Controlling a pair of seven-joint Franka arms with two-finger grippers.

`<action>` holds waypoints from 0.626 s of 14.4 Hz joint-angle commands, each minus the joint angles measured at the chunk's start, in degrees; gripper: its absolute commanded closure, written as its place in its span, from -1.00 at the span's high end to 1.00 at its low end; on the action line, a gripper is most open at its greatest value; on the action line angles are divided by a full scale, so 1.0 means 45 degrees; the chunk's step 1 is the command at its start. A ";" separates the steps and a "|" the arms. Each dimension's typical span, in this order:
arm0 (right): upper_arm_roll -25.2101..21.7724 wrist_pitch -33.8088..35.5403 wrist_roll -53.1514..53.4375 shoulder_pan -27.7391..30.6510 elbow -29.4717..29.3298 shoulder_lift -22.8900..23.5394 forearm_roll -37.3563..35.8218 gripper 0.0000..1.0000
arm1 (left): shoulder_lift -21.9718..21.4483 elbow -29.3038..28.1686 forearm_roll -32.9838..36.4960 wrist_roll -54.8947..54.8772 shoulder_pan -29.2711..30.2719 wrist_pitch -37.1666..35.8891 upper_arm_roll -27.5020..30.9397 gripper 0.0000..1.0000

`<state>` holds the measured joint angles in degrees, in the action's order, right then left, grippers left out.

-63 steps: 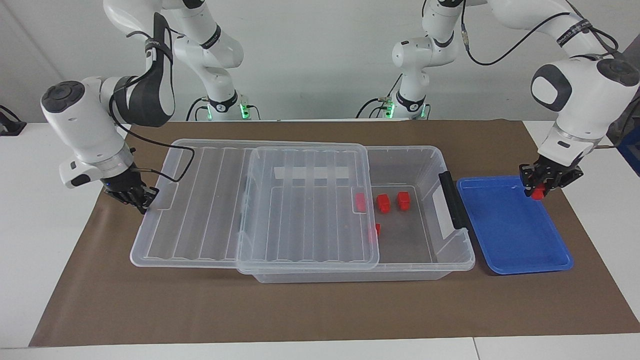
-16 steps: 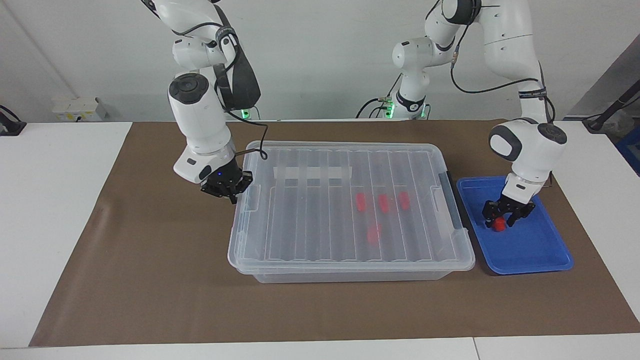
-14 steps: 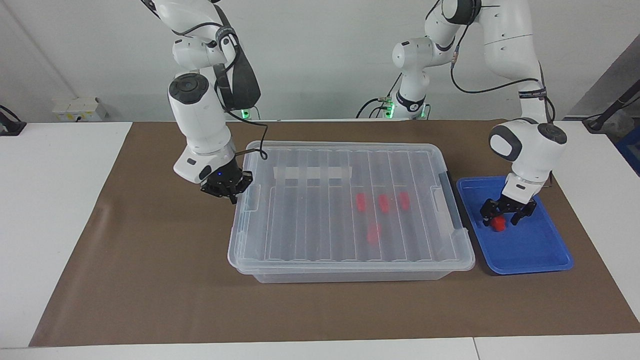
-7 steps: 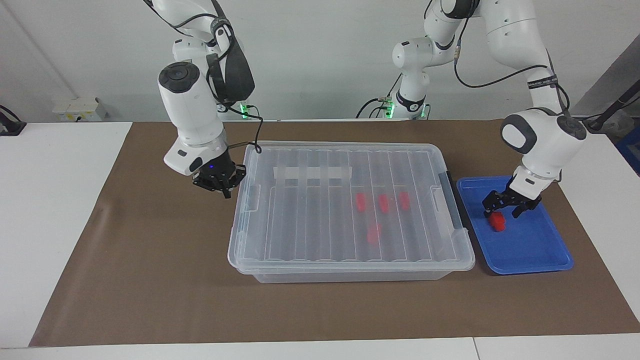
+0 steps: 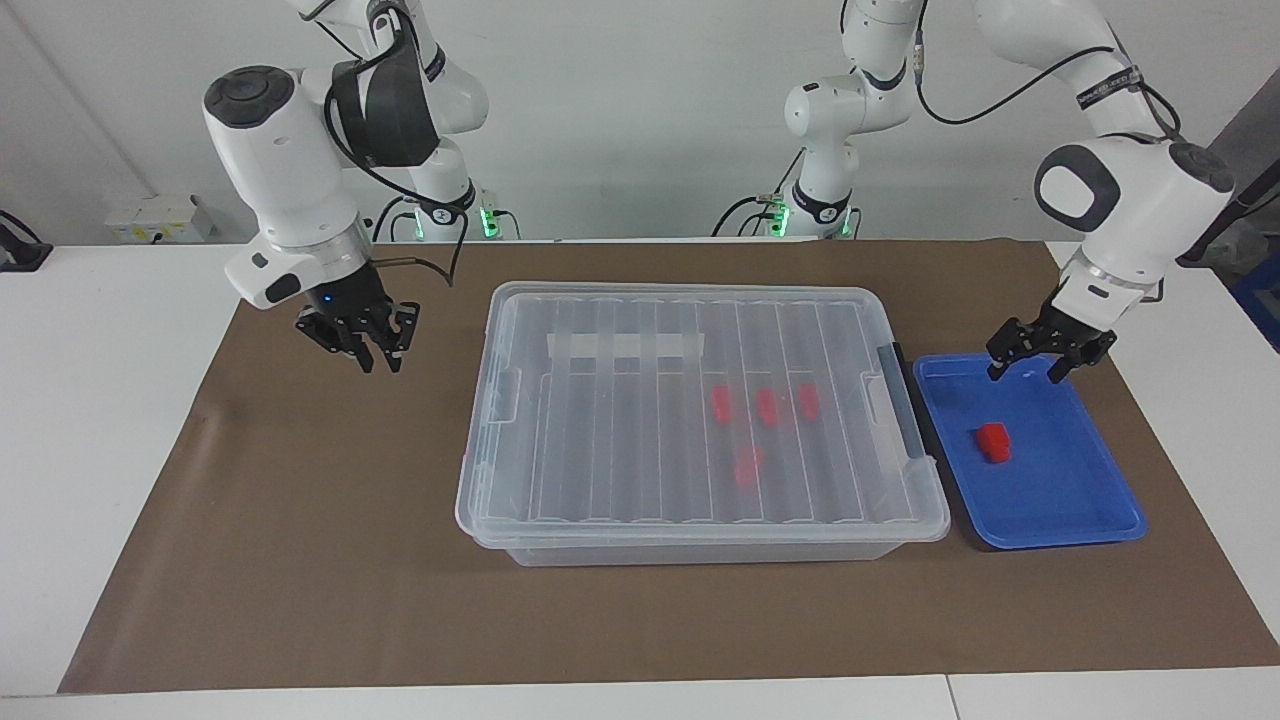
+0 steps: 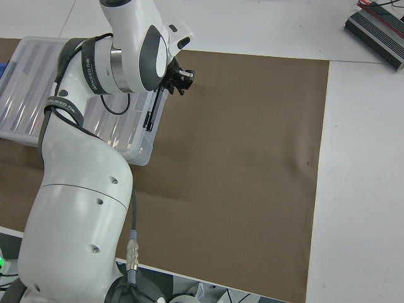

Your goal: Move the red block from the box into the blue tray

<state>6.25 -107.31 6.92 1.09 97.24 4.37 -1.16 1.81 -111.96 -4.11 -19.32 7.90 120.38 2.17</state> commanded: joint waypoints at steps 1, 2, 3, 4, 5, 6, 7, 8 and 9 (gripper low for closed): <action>0.0075 0.0875 0.0259 0.0556 -0.0357 -0.0425 0.0140 1.00 | -0.0946 0.0424 0.0990 0.0209 -0.0036 -0.1453 0.0006 1.00; 0.0075 0.1342 0.0278 0.0732 -0.0592 -0.0464 0.0140 1.00 | -0.1161 0.0600 0.0991 0.0656 -0.0075 -0.1903 -0.0013 1.00; 0.0075 0.1714 0.0278 0.0792 -0.0787 -0.0580 0.0140 1.00 | -0.1357 0.0679 0.0991 0.1047 -0.0153 -0.2198 -0.0032 1.00; -0.0022 0.1950 0.0278 0.0793 -0.0925 -0.0620 0.0140 1.00 | -0.1610 0.0680 0.0991 0.1148 -0.0192 -0.2452 -0.0110 1.00; -0.0197 0.2204 0.0259 0.0793 -0.1100 -0.0756 0.0121 1.00 | -0.1729 0.0680 0.0991 0.1091 -0.0193 -0.2803 -0.0188 1.00; -0.0392 0.2496 0.0239 0.0793 -0.1334 -0.0776 0.0121 1.00 | -0.1807 0.0487 0.0991 0.1071 -0.0212 -0.2768 -0.0286 1.00; -0.0471 0.2944 0.0239 0.0793 -0.1665 -0.0777 0.0121 1.00 | -0.1866 0.0523 0.0991 0.1109 -0.0309 -0.2767 -0.0364 1.00; -0.0472 0.3374 0.0239 0.0812 -0.1958 -0.0777 0.0121 1.00 | -0.1828 0.0620 0.0991 0.1129 -0.0368 -0.2632 -0.0365 1.00; -0.0491 0.3591 0.0239 0.0812 -0.2039 -0.0777 0.0121 1.00 | -0.1847 0.0602 0.0991 0.1091 -0.0368 -0.2669 -0.0384 1.00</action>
<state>3.85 -93.93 7.23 4.20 89.95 0.95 -1.16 -5.96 -109.11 -1.02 -15.61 7.47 108.98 0.07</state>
